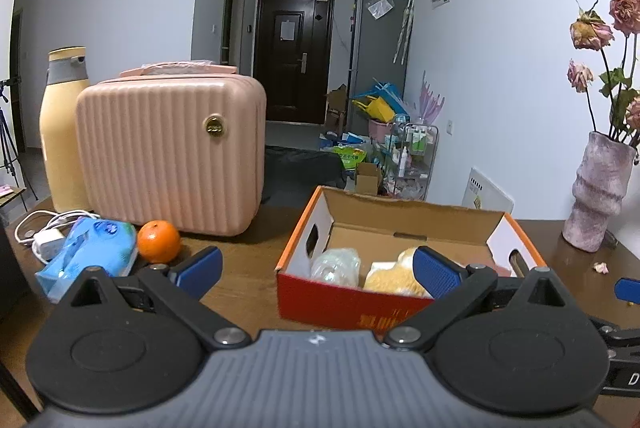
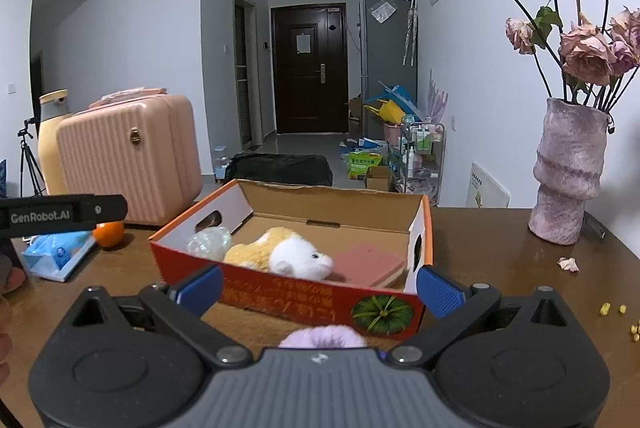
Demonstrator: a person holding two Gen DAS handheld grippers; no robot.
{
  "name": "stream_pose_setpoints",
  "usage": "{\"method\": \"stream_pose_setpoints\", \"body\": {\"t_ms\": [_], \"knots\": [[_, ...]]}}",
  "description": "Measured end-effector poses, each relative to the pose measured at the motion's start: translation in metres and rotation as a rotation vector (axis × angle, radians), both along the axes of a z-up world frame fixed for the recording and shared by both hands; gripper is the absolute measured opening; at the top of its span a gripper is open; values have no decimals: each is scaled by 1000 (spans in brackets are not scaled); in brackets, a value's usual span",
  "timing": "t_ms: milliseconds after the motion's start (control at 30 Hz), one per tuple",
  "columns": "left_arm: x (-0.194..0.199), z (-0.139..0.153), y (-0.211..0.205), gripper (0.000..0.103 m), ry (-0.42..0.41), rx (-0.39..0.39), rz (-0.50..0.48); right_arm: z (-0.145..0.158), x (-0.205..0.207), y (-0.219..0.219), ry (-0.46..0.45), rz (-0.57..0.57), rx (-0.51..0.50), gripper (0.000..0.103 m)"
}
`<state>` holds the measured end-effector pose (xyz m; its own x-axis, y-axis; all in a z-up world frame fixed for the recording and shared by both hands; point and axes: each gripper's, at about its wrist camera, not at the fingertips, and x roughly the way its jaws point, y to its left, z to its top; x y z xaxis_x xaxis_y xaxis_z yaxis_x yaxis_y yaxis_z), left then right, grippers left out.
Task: Organize soft objects
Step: 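Move both tools back toward the remaining soft items on the table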
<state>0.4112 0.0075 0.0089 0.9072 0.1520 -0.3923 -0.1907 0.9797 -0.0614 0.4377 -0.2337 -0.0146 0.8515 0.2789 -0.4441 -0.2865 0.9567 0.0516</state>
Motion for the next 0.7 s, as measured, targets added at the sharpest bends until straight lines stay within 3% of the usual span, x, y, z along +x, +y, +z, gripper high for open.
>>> {"method": "stream_pose_setpoints", "body": {"t_ms": [700], "knots": [[-93,-14,38,103,1,23,-13,-35,-86,39,29,6,-16,103]]}}
